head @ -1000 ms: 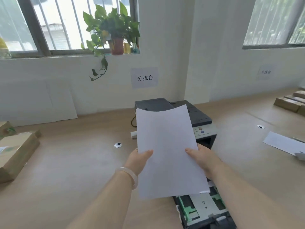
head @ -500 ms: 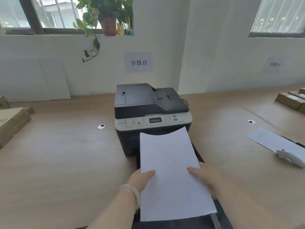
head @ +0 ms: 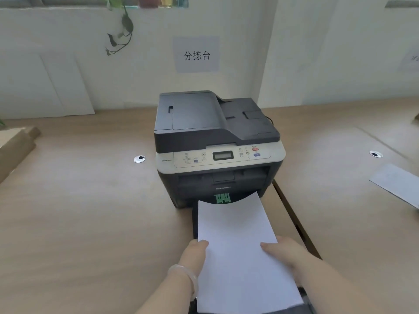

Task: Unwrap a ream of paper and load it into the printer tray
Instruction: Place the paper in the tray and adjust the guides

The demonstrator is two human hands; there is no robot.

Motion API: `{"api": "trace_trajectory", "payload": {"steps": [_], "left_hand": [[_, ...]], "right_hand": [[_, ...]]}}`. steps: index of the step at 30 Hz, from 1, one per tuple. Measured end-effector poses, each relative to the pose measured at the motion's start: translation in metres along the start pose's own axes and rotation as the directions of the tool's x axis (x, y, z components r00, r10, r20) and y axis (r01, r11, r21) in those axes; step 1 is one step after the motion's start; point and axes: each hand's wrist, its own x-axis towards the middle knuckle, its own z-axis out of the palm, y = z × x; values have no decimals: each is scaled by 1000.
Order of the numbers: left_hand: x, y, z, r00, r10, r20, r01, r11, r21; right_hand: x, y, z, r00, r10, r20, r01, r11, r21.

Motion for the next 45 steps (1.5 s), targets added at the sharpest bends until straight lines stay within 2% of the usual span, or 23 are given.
{"api": "trace_trajectory", "payload": {"steps": [7,13,20,27,32,35,38,42,45], "left_hand": [[22,-2,9,999,-16,-28,16,1000,0],[41,0,19,997,-60,-47,58,997,-46],[61,9,28,994,-63,-88,60,998,-34],[71,19,32,986,-71,-154,70,998,-9],[87,11,36,971,-118,-208,122,993,5],[95,7,37,961,-179,-211,182,983,-9],[93,9,38,970,-168,-175,166,986,-24],[82,20,37,966,-155,-205,155,988,-17],[76,23,31,967,-113,-227,108,994,-36]], "right_hand": [[30,-3,2,1000,29,-1,-29,999,-27],[62,1,2,996,-12,-86,1,992,-125],[87,-13,-10,998,3,-64,-14,985,-172],[118,-18,-8,998,58,-33,-62,988,-144],[131,-22,3,995,57,-77,-71,977,-200],[135,-22,7,993,31,-117,-60,966,-253],[134,-23,11,996,44,-77,-63,959,-276],[130,-26,12,992,117,-48,-123,981,-150],[124,-27,10,990,132,-45,-137,982,-130]]}}
